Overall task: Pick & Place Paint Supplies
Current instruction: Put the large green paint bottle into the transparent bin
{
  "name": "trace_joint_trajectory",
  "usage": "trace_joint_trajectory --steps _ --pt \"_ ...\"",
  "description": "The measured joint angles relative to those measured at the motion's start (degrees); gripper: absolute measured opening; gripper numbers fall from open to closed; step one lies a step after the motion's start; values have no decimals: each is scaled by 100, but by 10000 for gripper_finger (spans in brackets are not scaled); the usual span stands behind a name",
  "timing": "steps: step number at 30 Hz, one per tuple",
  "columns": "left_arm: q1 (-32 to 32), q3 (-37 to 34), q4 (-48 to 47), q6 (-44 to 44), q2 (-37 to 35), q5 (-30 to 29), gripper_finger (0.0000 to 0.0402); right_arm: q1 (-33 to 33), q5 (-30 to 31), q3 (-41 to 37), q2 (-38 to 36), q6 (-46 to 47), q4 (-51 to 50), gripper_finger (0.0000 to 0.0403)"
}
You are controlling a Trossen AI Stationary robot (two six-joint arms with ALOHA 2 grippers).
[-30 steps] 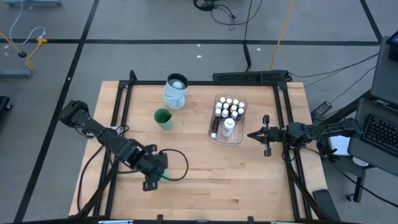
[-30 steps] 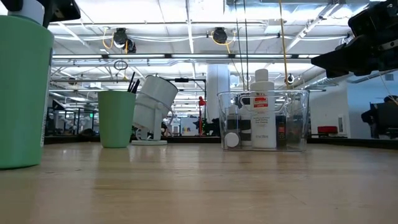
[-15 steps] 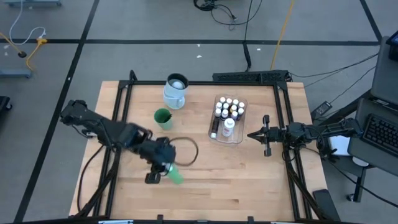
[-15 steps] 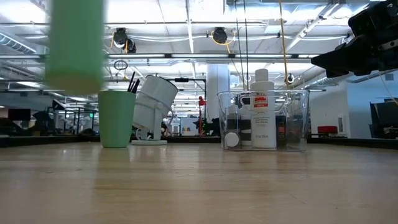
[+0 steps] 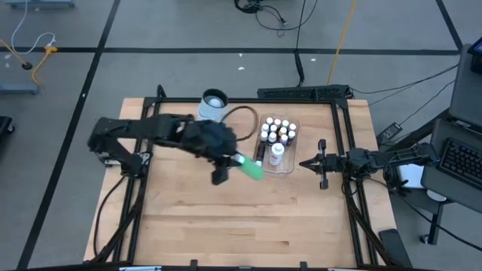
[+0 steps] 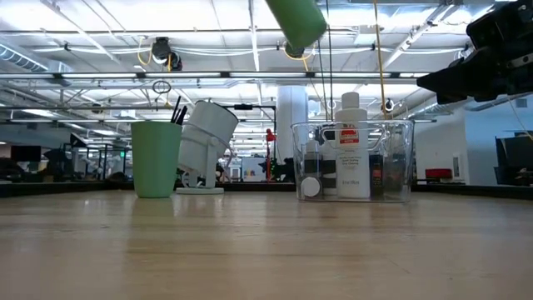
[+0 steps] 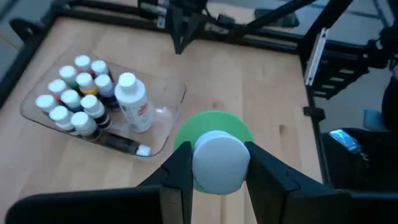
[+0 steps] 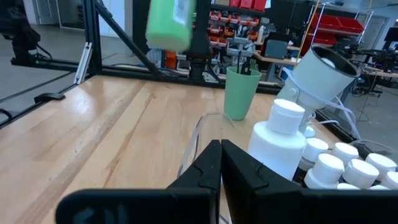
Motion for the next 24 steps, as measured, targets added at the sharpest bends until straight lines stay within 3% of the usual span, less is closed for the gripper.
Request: trace_joint_trajectory --steps 14,19,24 --pt "663 2970 -430 1094 2847 799 101 2 4 -92 83 -94 50 4" --pt "790 2912 -13 1316 2942 1022 101 0 7 -92 81 -105 51 4" --pt "975 2912 -450 1330 2946 879 101 0 4 -94 83 -96 33 4"
